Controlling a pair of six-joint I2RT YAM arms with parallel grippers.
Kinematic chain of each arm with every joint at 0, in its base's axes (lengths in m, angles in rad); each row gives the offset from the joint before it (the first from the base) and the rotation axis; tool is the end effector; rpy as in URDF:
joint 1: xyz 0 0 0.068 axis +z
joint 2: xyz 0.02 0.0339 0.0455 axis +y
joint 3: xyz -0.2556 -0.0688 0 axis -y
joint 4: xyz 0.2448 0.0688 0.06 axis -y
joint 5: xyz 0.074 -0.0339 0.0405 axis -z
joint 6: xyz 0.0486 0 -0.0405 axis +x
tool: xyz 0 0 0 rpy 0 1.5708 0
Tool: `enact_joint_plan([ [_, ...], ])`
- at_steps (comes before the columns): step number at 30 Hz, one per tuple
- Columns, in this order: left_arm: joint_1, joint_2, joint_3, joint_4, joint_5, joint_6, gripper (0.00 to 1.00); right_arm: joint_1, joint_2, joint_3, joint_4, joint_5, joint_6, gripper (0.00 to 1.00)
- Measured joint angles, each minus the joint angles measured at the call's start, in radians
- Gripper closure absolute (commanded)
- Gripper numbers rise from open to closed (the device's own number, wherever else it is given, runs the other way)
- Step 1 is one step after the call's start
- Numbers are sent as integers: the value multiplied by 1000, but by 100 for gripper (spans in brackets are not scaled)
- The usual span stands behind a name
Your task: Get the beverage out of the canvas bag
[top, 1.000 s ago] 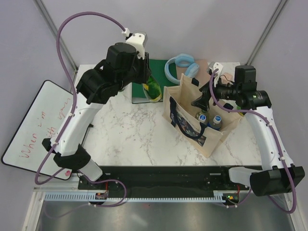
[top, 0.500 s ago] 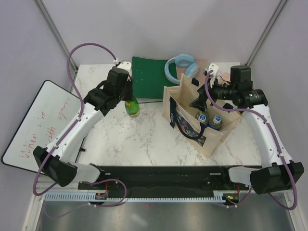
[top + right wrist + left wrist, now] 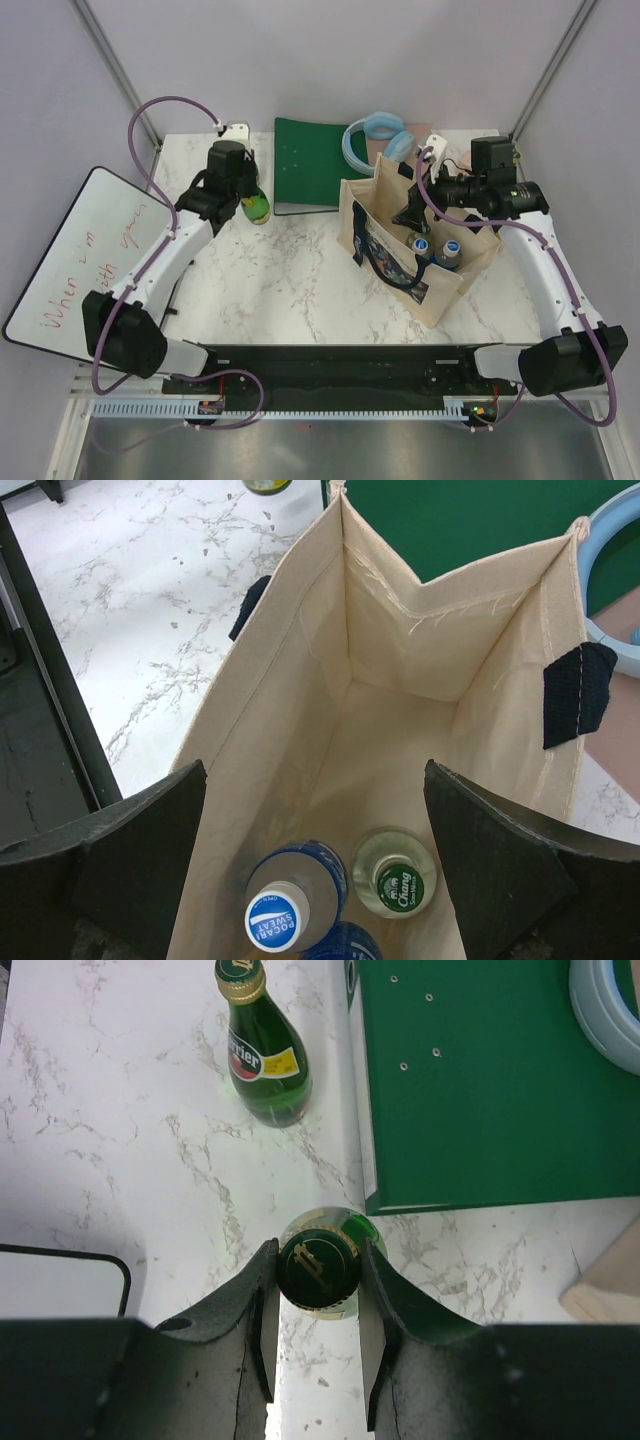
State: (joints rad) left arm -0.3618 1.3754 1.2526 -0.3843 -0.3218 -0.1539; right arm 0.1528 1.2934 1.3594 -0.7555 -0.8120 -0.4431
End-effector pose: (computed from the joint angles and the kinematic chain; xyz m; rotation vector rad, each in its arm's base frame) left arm 0.3100 -0.1009 0.3355 0.0179 2.0496 0.0141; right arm 0.2647 0.0764 0.3670 -1.0061 1.8506 0.7373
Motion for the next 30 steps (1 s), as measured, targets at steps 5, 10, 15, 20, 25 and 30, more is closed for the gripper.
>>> enact_joint_plan([
  [5, 48, 87, 0, 80, 7, 22, 98, 2, 4, 0, -2, 6, -8, 3],
  [10, 80, 178, 14, 103, 10, 50, 98, 2, 12, 0, -5, 15, -16, 3],
  [15, 92, 242, 48, 105, 13, 82, 98, 3, 15, 0, -10, 26, -25, 2],
  [20, 92, 266, 70, 126, 18, 107, 97, 3, 15, 0, -17, 27, -29, 3],
  [25, 92, 282, 82, 130, 18, 126, 73, 3, 15, 0, -19, 29, -33, 2],
  [30, 92, 286, 82, 117, 18, 127, 52, 5, 15, 0, -24, 35, -38, 2],
])
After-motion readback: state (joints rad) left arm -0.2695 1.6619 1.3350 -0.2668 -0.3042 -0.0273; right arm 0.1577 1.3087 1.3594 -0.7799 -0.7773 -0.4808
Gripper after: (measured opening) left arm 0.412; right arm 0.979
